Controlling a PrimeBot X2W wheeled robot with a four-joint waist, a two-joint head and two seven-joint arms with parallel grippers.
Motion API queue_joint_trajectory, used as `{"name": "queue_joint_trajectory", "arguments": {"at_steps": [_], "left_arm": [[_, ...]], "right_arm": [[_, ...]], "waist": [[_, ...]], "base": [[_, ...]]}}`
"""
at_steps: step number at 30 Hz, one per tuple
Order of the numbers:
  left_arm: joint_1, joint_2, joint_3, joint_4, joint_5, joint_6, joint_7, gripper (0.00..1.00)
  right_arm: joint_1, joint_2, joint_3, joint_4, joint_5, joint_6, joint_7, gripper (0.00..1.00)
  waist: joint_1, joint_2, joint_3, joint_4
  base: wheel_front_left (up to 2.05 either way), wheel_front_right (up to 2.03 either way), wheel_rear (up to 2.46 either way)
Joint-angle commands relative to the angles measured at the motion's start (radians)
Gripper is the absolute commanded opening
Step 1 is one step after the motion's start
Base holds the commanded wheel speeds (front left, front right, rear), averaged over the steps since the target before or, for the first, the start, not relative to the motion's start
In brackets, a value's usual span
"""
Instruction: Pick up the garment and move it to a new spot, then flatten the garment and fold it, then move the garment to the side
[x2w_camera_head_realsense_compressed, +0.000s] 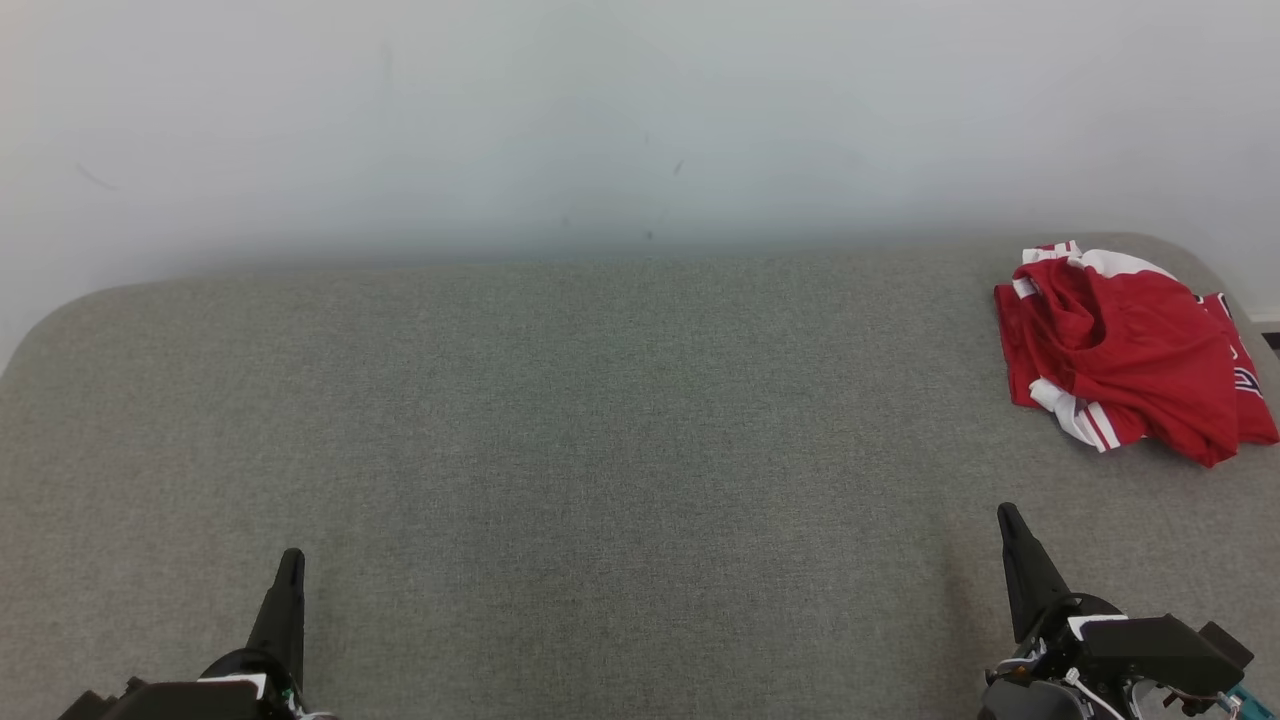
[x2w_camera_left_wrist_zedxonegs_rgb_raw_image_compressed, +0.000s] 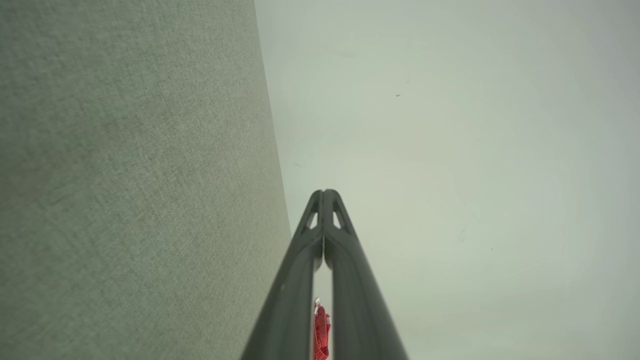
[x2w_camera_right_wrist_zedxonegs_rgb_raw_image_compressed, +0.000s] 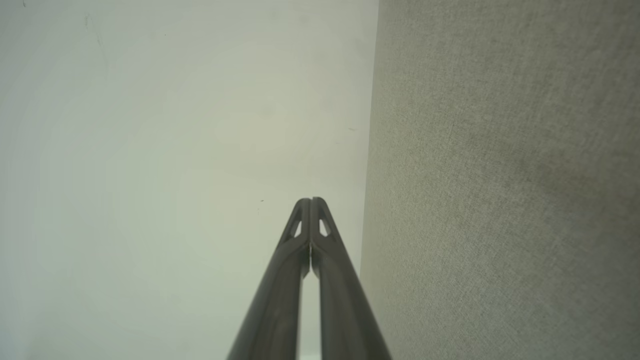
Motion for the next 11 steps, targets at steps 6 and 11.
{"name": "queue_joint_trajectory", "arguments": {"at_steps": [6,11], "left_arm": [[-0.009,0.002,0.003,-0.003,-0.005,-0.001,0.002,0.00],[-0.009,0.002,0.003,-0.003,-0.005,-0.001,0.002,0.00]], "right_arm": [[-0.008,0.002,-0.001,-0.001,0.001,-0.002,0.003,0.00],[-0.008,0.002,-0.001,-0.001,0.001,-0.002,0.003,0.00]], "waist": [[0.0000,0.0000,0.000,0.000],[0.0000,0.0000,0.000,0.000]], "base": [[0.00,0.00,0.00],[0.00,0.00,0.00]]}}
